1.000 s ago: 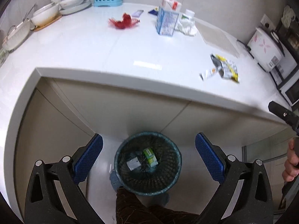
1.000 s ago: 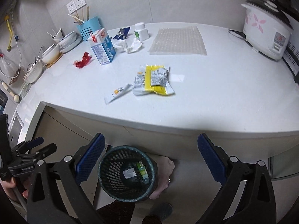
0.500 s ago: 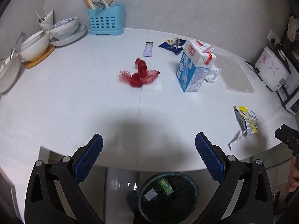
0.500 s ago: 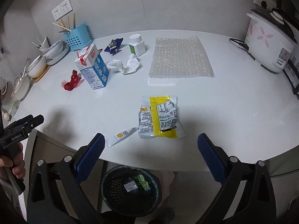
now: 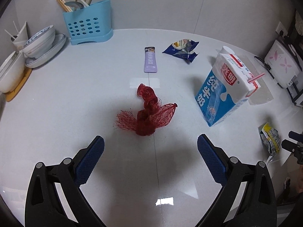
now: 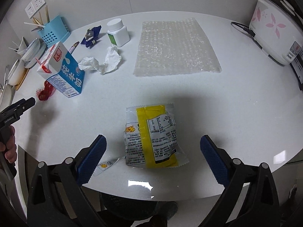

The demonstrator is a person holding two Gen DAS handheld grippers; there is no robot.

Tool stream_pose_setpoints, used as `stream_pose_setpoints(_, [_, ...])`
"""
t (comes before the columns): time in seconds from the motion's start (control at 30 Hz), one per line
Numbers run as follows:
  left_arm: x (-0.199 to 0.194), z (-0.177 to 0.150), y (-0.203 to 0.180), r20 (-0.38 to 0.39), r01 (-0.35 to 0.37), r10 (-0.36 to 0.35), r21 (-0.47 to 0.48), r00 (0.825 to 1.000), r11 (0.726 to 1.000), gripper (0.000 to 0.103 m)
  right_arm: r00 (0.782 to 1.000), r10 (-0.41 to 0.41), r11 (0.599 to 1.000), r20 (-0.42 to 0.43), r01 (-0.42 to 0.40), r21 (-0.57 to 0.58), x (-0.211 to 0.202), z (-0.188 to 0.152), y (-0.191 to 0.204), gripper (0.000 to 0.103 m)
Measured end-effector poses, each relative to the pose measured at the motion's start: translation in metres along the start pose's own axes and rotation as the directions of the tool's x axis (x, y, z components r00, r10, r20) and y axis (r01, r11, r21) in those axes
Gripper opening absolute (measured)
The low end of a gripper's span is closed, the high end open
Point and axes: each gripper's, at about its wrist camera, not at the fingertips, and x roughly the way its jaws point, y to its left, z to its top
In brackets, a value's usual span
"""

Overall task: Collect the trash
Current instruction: 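Grasp the red mesh net with left tool while right tool grasps yellow snack wrapper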

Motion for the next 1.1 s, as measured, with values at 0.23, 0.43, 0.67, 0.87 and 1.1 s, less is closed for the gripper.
stream_pose_setpoints(0.23, [0.029,0.019,0.003,-0.039,0.012,-0.011,0.011,0.999,1.000,0.096,0.997,-0.003,1.000,-0.080,0.004,0.020,0.026,0.007,-0.003,0.091])
stream_pose_setpoints(0.43, [0.049,0.026,0.005,-0.072,0.011,-0.010,0.011,0.997,1.000,0.096,0.988,0.015,0.999,-0.156,-0.009,0.040,0.046,0.012,0.003,0.085])
stream_pose_setpoints(0.67, [0.058,0.026,0.005,-0.085,0.004,-0.002,0.024,0.996,1.000,0.068,0.980,-0.077,0.997,-0.185,0.074,-0.027,0.055,0.011,0.021,0.066])
stream_pose_setpoints(0.87, [0.058,0.030,-0.001,-0.088,0.011,-0.006,0.055,0.996,0.998,0.019,0.977,-0.081,0.997,-0.200,0.082,-0.005,0.053,0.016,0.022,0.050])
stream_pose_setpoints(1.1, [0.056,0.026,-0.008,-0.086,0.010,-0.002,0.087,0.996,0.996,0.014,0.975,-0.084,0.996,-0.206,0.090,0.020,0.051,0.026,0.016,0.031])
